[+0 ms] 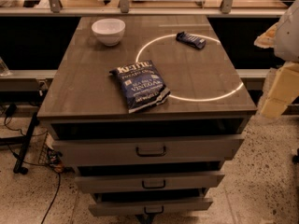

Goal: Move white bowl near rxbar blueberry

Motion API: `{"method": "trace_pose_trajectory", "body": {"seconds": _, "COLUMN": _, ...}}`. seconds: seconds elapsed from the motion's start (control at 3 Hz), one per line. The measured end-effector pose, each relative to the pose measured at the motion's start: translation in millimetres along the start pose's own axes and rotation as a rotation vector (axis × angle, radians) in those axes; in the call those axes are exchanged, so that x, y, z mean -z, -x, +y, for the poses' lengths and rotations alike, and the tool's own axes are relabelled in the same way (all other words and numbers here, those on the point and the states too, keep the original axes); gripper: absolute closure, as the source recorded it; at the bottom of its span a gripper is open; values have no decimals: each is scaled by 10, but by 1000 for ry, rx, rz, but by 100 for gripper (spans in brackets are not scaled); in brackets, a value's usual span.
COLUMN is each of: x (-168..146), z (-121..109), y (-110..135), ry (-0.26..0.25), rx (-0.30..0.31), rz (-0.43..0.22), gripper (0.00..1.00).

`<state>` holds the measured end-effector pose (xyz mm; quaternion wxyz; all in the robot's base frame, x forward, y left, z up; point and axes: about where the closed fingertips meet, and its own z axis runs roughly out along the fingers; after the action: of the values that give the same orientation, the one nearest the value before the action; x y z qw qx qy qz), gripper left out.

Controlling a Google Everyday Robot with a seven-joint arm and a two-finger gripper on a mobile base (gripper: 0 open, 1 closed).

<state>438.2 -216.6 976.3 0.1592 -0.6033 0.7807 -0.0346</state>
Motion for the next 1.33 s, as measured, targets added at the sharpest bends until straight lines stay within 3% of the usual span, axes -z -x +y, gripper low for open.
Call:
{"method": "trace_pose_trajectory", "body": {"seconds": 0.33, "x": 0, "z": 0, "y": 0, "ry": 0, "rx": 0, "rz": 0, "gripper": 0}}
{"method": "trace_pose_trajectory", "body": {"seconds": 1.0, "x": -567, "z": -748, "y": 1112, "ry": -43, "rx": 178, "rz": -170, "gripper": 0}}
{"method": "trace_pose_trajectory", "body": {"seconds": 1.33, "x": -690, "z": -1000, "y": 1939, "ry": -68, "rx": 287, "rz": -283, "gripper": 0}}
